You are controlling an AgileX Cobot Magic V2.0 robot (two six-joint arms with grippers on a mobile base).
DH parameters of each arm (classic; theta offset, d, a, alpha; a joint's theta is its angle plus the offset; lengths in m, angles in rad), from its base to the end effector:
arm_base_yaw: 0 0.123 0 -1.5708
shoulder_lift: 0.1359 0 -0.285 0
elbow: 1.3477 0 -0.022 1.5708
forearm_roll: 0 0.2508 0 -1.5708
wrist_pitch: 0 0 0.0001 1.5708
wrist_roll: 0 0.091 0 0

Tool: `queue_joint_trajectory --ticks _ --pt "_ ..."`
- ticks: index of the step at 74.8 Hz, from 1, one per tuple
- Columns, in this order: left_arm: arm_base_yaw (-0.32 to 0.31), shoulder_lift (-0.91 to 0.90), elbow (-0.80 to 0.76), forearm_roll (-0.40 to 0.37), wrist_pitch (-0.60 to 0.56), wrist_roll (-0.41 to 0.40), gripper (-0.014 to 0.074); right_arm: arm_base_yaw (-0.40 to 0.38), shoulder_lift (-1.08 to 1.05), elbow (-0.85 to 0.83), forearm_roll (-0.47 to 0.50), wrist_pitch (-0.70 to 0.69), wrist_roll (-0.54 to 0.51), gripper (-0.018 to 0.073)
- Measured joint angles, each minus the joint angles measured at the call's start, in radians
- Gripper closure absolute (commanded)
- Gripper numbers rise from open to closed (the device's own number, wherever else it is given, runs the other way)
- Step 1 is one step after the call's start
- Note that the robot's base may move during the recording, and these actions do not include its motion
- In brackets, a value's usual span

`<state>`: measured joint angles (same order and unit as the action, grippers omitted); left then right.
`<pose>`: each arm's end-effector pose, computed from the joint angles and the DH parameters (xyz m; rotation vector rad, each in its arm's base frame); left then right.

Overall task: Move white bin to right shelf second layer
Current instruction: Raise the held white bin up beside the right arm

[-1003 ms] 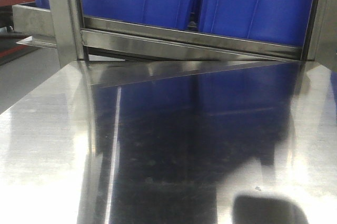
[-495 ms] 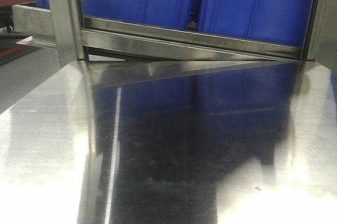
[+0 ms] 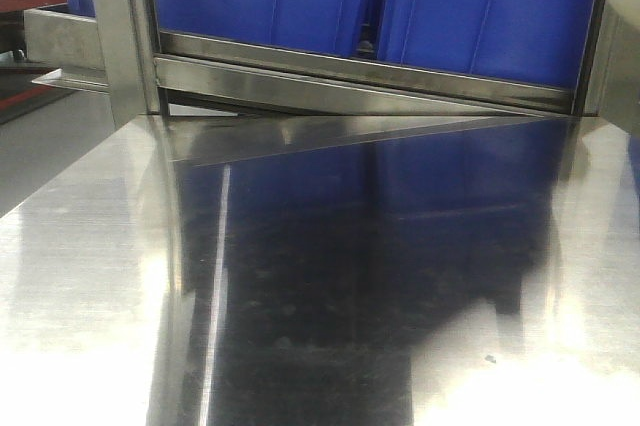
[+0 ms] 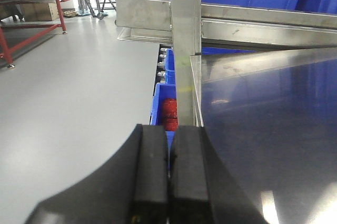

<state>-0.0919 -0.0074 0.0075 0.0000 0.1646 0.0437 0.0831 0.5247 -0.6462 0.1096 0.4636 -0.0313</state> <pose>0.0558 -0.0051 0.1961 0.1117 1.6446 -0.0368 0.1030 0.0131 0.3486 -0.0495 1.8249 0.1504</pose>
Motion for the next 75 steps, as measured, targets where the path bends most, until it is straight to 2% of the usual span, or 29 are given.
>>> queue_joint_trajectory --ticks 20,75 --pt "0.0 0.0 0.0 0.0 0.0 0.0 0.0512 0.0 0.0 0.0 0.0 0.062 0.0 0.0503" --pt "0.0 0.0 0.0 0.0 0.0 0.0 0.0512 0.0 0.0 0.0 0.0 0.068 0.0 0.0503"
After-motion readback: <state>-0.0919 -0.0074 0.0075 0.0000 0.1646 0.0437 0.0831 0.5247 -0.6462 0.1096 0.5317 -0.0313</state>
